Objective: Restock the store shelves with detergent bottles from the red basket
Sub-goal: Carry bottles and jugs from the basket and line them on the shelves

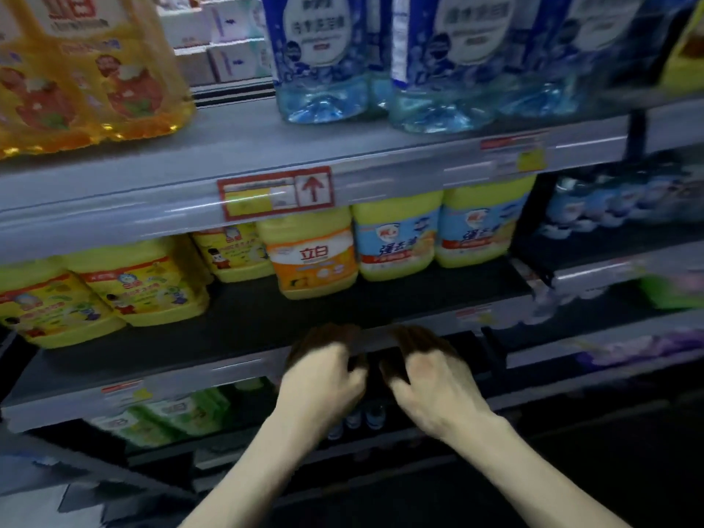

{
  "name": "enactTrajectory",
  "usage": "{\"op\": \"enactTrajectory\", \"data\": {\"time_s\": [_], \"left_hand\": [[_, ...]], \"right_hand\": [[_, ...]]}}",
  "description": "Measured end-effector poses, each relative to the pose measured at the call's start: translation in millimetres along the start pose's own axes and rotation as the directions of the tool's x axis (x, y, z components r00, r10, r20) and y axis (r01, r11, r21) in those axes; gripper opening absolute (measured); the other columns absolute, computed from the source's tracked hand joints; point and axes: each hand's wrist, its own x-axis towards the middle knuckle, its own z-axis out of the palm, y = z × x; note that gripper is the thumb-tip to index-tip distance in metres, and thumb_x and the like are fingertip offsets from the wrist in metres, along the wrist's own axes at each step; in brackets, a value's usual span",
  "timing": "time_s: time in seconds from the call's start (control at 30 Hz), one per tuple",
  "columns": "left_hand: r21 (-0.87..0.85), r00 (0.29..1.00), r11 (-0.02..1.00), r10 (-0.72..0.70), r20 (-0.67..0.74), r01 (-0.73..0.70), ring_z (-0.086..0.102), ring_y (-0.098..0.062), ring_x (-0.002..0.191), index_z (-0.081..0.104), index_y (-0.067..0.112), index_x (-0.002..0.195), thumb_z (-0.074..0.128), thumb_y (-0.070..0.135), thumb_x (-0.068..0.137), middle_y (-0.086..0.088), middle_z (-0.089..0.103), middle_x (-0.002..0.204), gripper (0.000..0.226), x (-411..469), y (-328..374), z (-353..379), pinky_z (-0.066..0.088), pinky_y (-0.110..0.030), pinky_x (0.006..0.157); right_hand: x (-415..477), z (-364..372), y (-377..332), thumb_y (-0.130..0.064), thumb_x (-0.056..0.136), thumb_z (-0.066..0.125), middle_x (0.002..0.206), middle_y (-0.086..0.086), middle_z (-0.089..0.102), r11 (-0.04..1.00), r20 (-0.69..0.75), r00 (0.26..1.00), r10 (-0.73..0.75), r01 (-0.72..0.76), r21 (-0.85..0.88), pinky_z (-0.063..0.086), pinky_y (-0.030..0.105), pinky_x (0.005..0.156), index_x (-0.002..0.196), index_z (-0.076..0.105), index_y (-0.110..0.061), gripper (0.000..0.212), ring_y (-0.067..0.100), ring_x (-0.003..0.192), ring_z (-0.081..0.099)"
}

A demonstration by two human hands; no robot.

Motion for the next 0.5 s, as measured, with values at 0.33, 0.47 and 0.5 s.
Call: {"op": "enactTrajectory", "data": {"time_s": [0.33,0.47,0.5], "left_hand": [[0.031,0.952,0.977,0.199,0.234,-0.212,0.066,-0.025,0.117,0.060,0.029,0.138,0.055,0.041,0.096,0.000,0.069,0.130,0.044,23,151,107,0.055,-0.036,0.094],[0.002,0.901,0.959,0.264,0.344,-0.282,0.066,-0.028,0.116,0.061,0.028,0.133,0.054,0.040,0.097,-0.002,0.069,0.129,0.039,26,204,148,0.056,-0.038,0.092],[0.000,0.884,0.952,0.285,0.370,-0.307,0.066,-0.029,0.117,0.060,0.028,0.135,0.054,0.041,0.097,-0.002,0.069,0.130,0.040,28,215,159,0.055,-0.038,0.093]], "right_hand": [[-89,-3,161,-0.050,0.092,0.045,0.103,0.001,0.073,0.966,-0.098,0.962,0.253,-0.257,-0.028,0.056,0.039,0.087,0.109,0.071,-0.018,0.045,0.024,0.101,0.068],[-122,-7,209,-0.048,0.101,0.050,0.145,0.000,0.063,0.926,-0.047,0.925,0.377,-0.377,0.016,0.044,0.037,0.115,0.149,0.056,-0.016,0.058,0.020,0.137,0.055],[-130,-6,220,-0.048,0.103,0.049,0.149,-0.001,0.059,0.913,-0.046,0.912,0.407,-0.406,0.018,0.041,0.036,0.117,0.153,0.052,-0.018,0.059,0.019,0.141,0.052]]}}
